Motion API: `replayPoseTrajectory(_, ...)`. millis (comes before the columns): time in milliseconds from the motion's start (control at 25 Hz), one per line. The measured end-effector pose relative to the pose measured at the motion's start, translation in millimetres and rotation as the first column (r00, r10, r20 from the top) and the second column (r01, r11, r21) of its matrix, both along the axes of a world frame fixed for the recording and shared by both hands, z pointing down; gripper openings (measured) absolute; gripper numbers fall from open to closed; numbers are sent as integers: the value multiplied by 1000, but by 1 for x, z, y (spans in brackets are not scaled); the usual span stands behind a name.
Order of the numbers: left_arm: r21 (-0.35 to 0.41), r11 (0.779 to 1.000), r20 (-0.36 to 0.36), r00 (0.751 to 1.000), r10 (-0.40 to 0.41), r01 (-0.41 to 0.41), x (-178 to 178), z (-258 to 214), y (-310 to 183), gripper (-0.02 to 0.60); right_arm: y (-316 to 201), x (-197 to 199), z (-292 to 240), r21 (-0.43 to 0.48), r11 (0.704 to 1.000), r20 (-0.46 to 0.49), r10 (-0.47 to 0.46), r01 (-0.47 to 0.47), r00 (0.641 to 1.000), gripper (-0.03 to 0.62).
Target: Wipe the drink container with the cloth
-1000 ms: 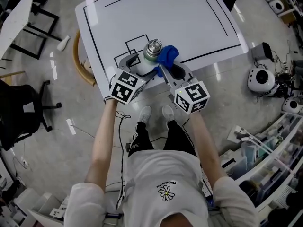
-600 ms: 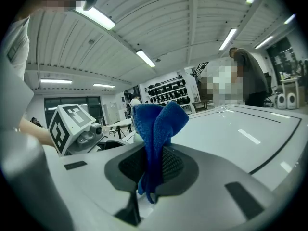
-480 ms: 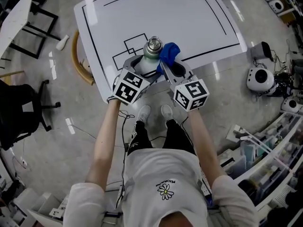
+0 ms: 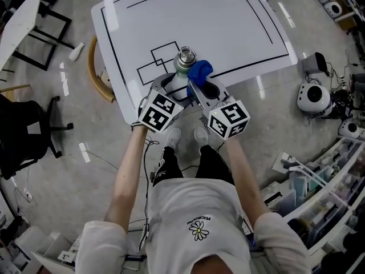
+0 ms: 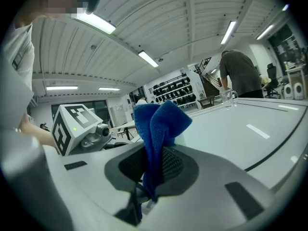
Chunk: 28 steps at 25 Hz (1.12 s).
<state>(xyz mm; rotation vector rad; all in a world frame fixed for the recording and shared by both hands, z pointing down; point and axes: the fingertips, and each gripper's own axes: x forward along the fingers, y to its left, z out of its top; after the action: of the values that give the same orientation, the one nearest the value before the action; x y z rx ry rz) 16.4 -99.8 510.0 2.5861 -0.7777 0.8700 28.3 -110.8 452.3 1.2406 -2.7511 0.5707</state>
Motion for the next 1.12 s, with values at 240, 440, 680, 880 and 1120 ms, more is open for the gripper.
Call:
replayPoseTrajectory(240,-7,1000,-17,1000,14,-15,4,1,6,383,7,-11,-1,3,997,-6,-73,73,997,43)
replayPoseTrajectory(440,3,1000,-25,999,27,-27,5,-1,8,383,10,-9,-4,4,996,-9,-89,89,996,43)
replayPoseTrajectory(680,67,998,-7,1000,11,-10,-10,-19,-13,383,-2,18,-43,56,998,44,-15,12,999,43)
replayPoseTrajectory(880,70,997,30,1000,10,-12,-12,-12,-32,383,-17,24,-62,72,997,81,-13,7,997,43)
replayPoseTrajectory(1120,64,998,26,1000,11,-12,-9,-4,-36,383,-20,17,-62,41,999,135,-28,23,990,43)
